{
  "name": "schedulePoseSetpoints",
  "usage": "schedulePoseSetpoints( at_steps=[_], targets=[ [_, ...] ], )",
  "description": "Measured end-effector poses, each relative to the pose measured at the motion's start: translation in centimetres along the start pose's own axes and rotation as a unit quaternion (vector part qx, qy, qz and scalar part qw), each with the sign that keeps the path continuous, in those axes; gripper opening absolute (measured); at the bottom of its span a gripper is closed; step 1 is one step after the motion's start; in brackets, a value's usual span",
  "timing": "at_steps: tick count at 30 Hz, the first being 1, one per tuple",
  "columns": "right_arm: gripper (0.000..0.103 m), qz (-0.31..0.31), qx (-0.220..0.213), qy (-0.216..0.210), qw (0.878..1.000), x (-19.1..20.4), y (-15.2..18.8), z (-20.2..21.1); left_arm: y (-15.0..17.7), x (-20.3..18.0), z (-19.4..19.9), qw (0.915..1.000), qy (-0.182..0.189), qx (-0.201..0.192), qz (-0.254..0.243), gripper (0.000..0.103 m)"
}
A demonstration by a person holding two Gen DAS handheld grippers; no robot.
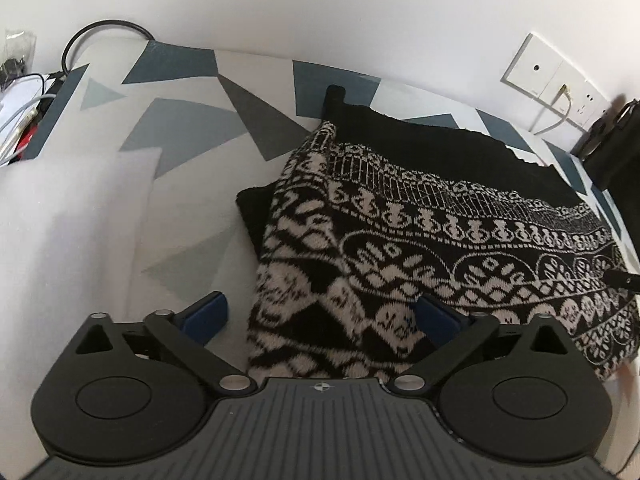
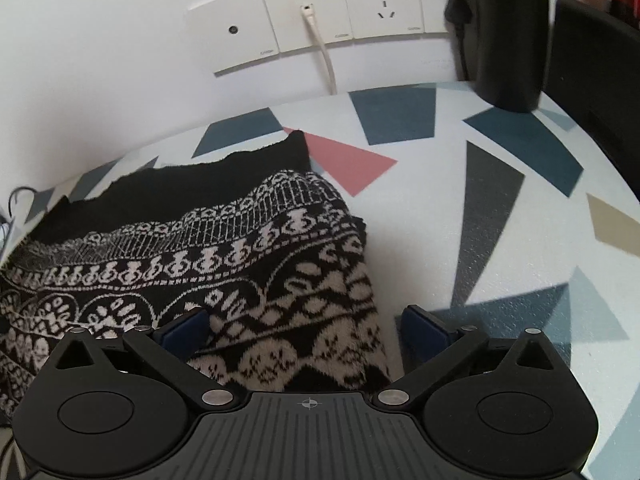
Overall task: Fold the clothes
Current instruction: 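Move both open grippers to the patterned sweater edge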
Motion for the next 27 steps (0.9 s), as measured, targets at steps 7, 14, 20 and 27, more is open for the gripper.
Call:
schedulePoseSetpoints(
  at_steps=[7, 14, 20, 27],
  targets=[
    [0.102, 0.010, -0.021, 0.020, 1.000, 0.75, 0.33, -0.57, -0.14, -0.55, -0.34, 0.9998, -0.017, -0.001, -0.011, 0.103],
    [0.102, 0.002, -0.034, 0.015, 0.999, 0.59, 0.47, -0.54, 0.00, -0.68, -0.34, 0.9997, -0.023, -0.006, -0.007, 0.103],
    [0.102, 0.011, -0.045, 0.025, 0.999, 0.98, 0.77, -0.62, 0.11, -0.75, -0.28, 0.9996, -0.025, -0.011, -0.007, 0.103],
    [0.102, 0.016, -0.021, 0.022, 0.999, 1.06, -0.14, -0.88, -0.25, -0.96, -0.59, 0.9994, -0.030, -0.002, -0.020, 0.103]
  ],
)
Point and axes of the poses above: each gripper's, at about its wrist camera, not at the fingertips, and z roughly against the way its jaws point, x to its left, y to its underside, the point moved 1 cm from there along -z, roughly the way its jaws point, and after that the axes turned 6 degrees about -z, right-handed, at the moved point
